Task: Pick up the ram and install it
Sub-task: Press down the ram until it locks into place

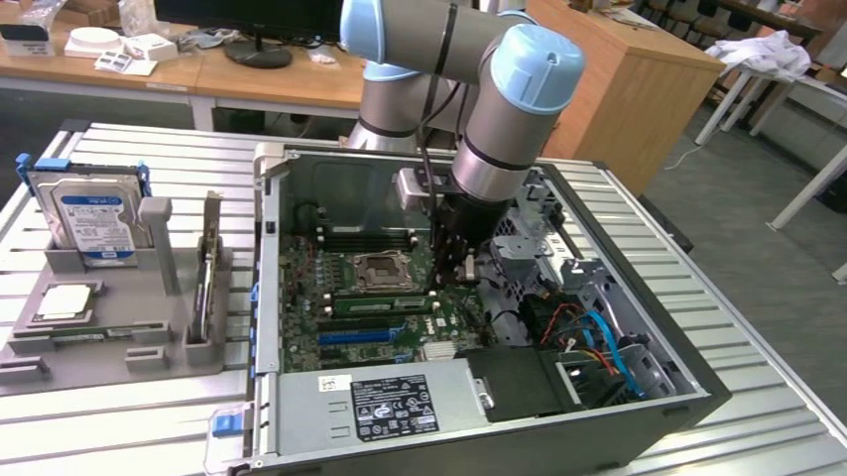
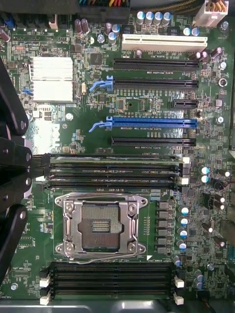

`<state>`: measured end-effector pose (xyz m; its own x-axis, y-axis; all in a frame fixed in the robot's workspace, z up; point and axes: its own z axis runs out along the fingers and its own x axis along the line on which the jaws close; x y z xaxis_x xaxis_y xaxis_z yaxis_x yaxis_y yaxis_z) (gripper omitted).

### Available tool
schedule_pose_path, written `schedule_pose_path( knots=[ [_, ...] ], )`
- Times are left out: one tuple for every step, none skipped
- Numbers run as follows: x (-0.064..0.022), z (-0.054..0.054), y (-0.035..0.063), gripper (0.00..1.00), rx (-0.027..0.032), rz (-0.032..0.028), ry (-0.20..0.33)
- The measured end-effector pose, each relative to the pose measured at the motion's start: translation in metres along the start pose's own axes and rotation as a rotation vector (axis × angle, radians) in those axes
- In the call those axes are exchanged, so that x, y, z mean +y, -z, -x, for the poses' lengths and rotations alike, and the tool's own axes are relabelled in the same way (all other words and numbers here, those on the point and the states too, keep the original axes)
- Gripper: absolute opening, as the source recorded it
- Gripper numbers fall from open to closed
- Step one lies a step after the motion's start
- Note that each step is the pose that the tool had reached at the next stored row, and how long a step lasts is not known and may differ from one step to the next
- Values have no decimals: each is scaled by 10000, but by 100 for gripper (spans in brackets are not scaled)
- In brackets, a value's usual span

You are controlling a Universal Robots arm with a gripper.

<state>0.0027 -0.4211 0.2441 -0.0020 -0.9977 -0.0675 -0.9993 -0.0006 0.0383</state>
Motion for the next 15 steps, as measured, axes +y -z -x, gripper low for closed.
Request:
schedule_pose_path(
  knots=[
    [0, 0, -1, 11, 0, 0, 0],
    [0, -1, -7, 11, -1, -1, 0],
    [-1, -1, -14, 11, -1, -1, 1],
    [-1, -2, -21, 11, 0, 0, 0],
    [-1, -2, -29, 11, 0, 0, 1],
    [-1, -3, -37, 11, -1, 0, 0],
    [-2, -3, -44, 11, -1, 0, 0],
    [-2, -3, -51, 11, -1, 0, 1],
    [-2, -4, -57, 11, -1, -1, 0],
    [-2, -4, -59, 11, 0, 0, 0],
    [-2, -4, -58, 11, 1, 0, 1],
    [-2, -4, -58, 11, 1, 0, 0],
    [-2, -4, -58, 11, 1, 0, 0],
    [-2, -4, -59, 11, 1, 0, 1],
    [-2, -5, -62, 11, -2, -1, 0]
  ],
)
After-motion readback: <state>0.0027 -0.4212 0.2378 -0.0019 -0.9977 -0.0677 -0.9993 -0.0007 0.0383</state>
